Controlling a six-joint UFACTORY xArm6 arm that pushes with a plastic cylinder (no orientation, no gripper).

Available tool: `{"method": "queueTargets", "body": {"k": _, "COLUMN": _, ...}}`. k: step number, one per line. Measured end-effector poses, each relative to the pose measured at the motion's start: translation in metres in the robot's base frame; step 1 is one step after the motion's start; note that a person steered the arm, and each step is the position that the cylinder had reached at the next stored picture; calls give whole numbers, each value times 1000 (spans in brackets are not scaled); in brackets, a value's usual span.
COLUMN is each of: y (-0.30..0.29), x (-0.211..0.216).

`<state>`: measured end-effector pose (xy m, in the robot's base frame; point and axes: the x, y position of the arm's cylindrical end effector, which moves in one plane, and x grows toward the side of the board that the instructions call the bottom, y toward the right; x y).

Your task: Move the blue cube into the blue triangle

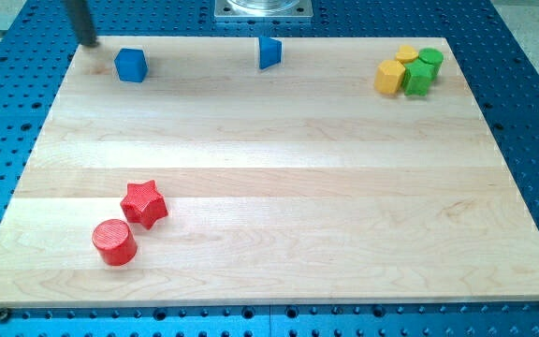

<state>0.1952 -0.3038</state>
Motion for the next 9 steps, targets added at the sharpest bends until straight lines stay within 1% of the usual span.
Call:
{"method": "queueTargets", "body": {"k": 1, "y": 9, "x": 21}}
{"method": "queueTargets", "body": {"k": 2, "y": 43, "x": 48}}
{"method": "queueTargets", "body": {"k": 3, "y": 42, "x": 82}}
{"method": "queueTargets", "body": {"k": 4, "y": 62, "x": 82}}
{"method": "queueTargets", "body": {"k": 6, "y": 180, "x": 77}}
{"method": "queueTargets", "body": {"k": 7, "y": 185, "x": 77}}
{"method": "queueTargets", "body": {"k": 8, "y": 134, "x": 72}}
{"method": "queueTargets", "body": {"k": 9, "y": 103, "x": 54}}
